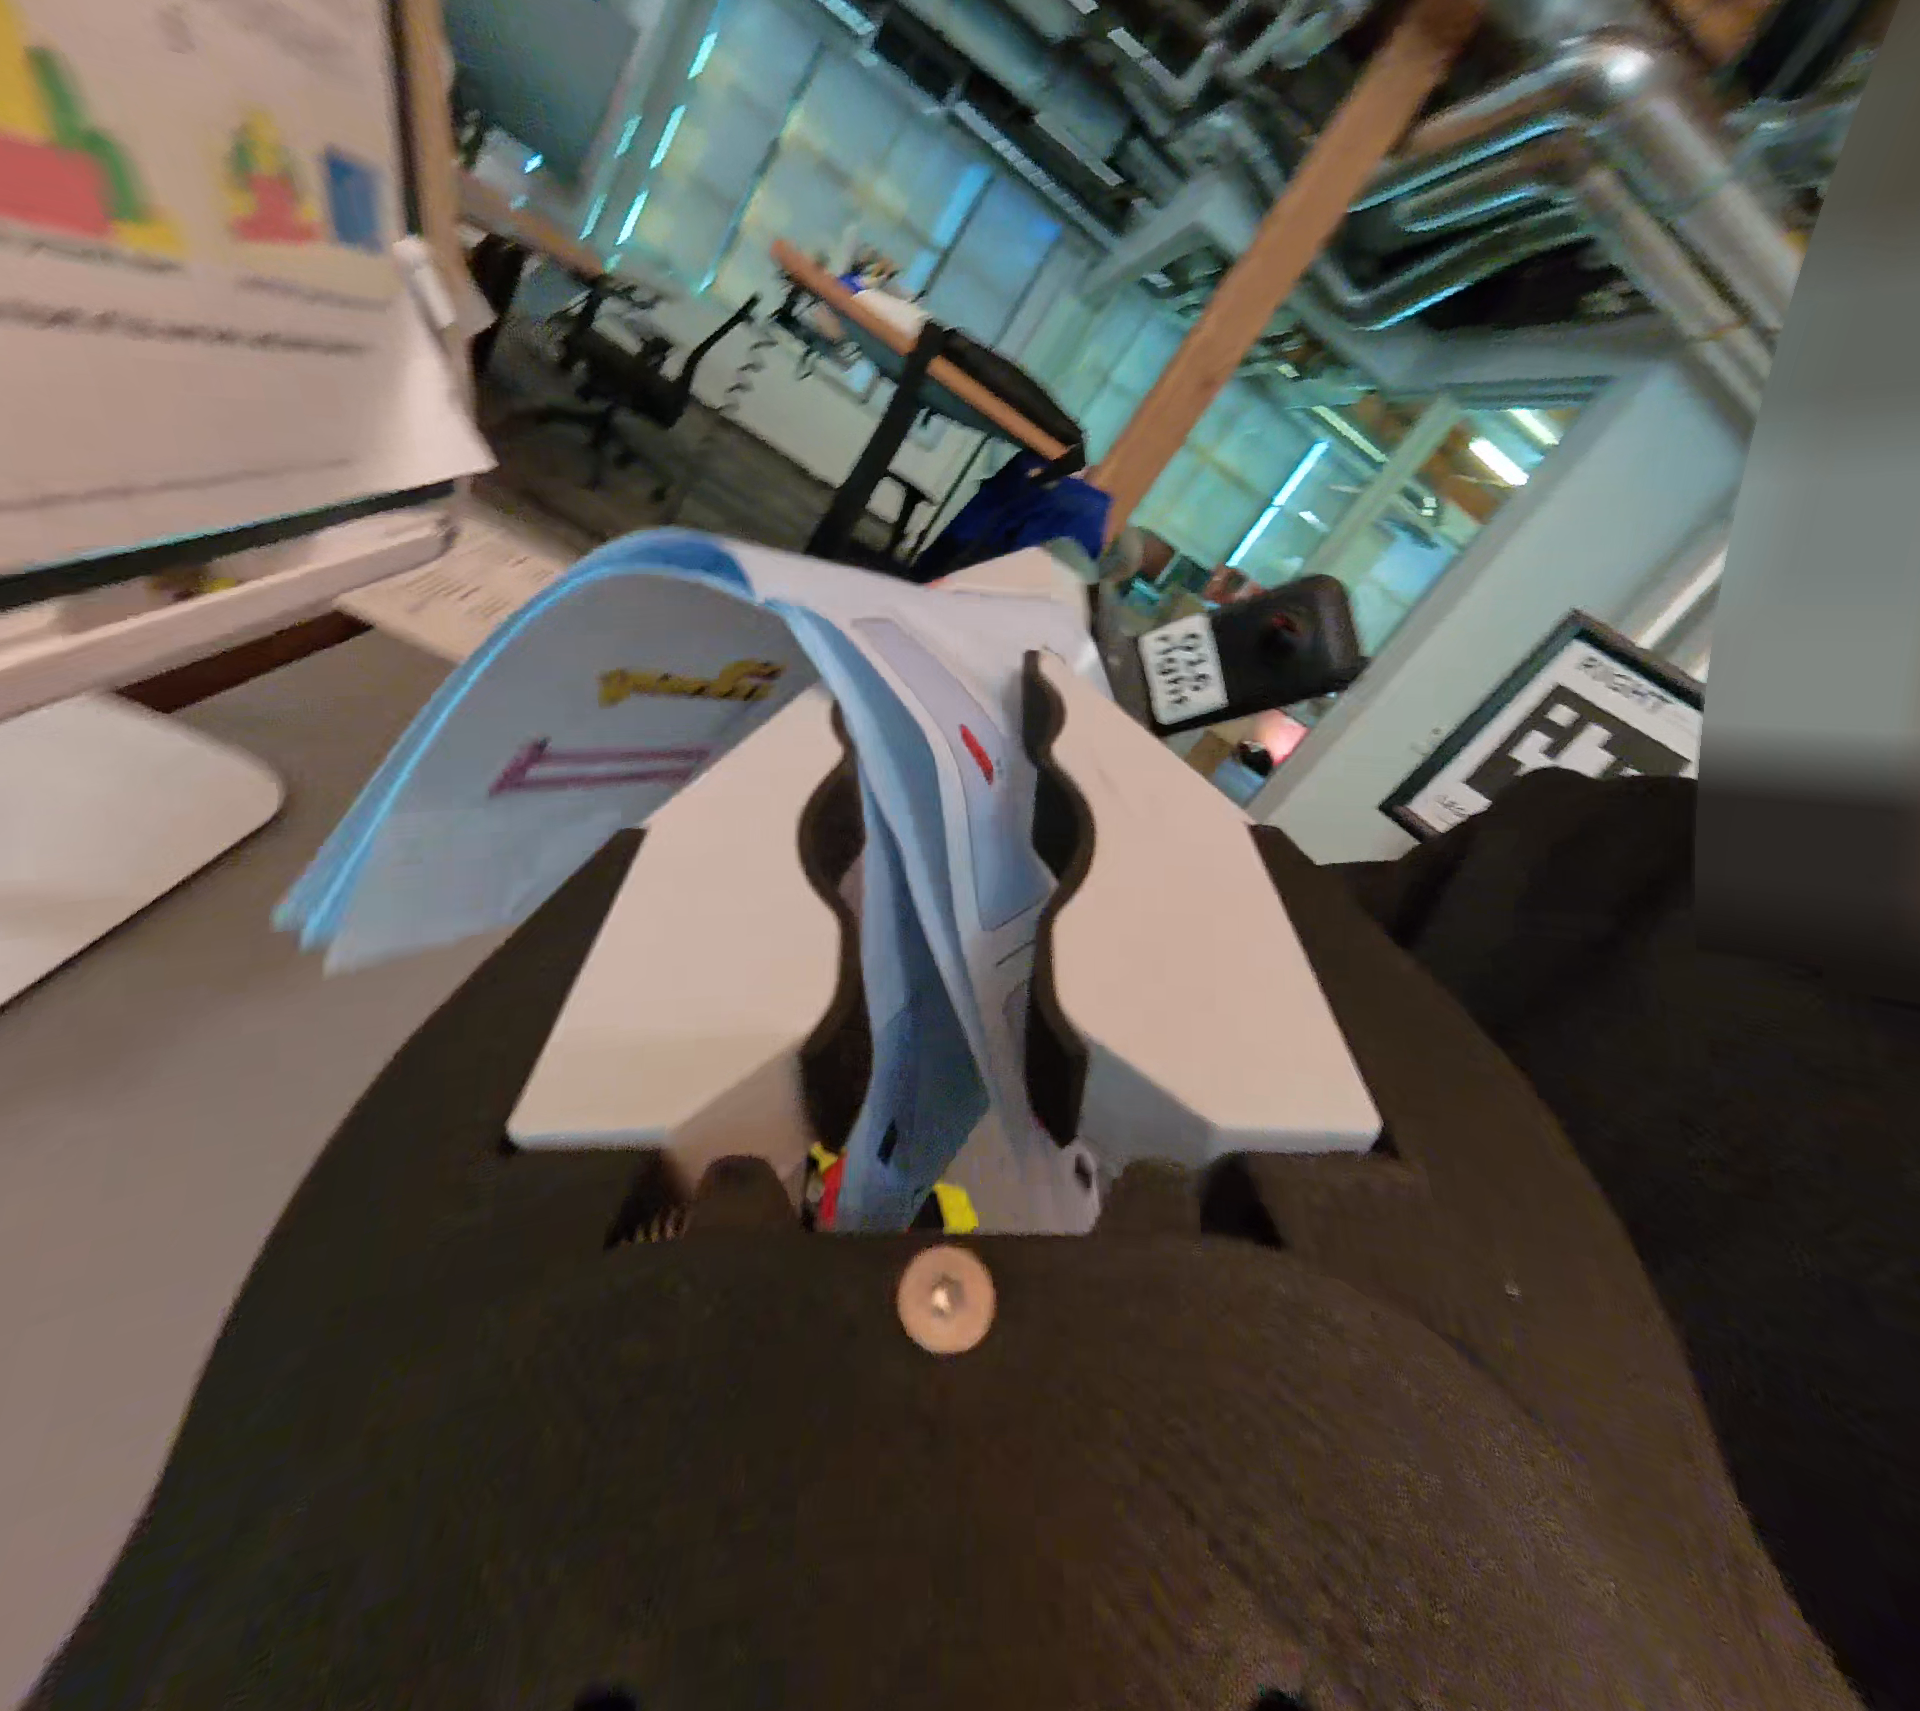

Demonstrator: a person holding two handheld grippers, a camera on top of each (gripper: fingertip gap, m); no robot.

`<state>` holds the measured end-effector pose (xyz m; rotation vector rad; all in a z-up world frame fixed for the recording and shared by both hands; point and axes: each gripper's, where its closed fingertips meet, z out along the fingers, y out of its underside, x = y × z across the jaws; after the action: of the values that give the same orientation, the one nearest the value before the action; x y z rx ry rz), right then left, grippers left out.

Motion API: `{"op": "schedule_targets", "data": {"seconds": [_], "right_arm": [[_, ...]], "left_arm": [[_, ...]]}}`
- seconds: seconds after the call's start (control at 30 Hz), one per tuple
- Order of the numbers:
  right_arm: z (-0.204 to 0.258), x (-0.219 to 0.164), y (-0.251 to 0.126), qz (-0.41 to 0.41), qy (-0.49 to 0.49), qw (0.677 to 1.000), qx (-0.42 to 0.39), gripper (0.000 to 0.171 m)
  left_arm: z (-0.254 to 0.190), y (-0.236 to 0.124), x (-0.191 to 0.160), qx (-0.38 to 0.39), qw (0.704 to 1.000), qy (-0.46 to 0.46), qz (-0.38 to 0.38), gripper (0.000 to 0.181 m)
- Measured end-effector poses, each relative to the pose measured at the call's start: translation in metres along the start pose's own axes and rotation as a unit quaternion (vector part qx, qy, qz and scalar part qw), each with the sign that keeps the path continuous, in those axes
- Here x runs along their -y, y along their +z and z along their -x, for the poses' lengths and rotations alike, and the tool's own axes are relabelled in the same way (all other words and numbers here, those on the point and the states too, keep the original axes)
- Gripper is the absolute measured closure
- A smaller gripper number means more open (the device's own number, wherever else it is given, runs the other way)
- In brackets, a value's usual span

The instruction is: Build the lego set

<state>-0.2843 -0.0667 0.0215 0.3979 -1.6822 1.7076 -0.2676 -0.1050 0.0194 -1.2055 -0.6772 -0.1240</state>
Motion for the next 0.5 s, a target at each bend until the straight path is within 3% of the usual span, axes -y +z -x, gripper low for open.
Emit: {"op": "schedule_targets", "data": {"seconds": [0.1, 0.23, 0.37, 0.5], "right_arm": [[-0.001, 0.002, -0.005, -0.014, 0.052, 0.998, 0.035, 0.171], [0.004, -0.009, -0.009, -0.007, 0.153, 0.983, 0.096, 0.168], [-0.014, -0.017, -0.028, -0.041, 0.268, 0.954, 0.126, 0.131], [-0.031, 0.008, -0.041, -0.109, 0.334, 0.925, 0.141, 0.124]], "left_arm": [[-0.009, 0.001, 0.007, -0.003, 0.999, 0.035, -0.013, 0.173], [-0.011, 0.004, 0.007, 0.025, 0.995, 0.093, -0.004, 0.181], [-0.009, 0.005, 0.005, 0.062, 0.988, 0.142, 0.010, 0.181], [-0.012, 0.016, -0.013, 0.073, 0.974, 0.202, 0.066, 0.181]]}}
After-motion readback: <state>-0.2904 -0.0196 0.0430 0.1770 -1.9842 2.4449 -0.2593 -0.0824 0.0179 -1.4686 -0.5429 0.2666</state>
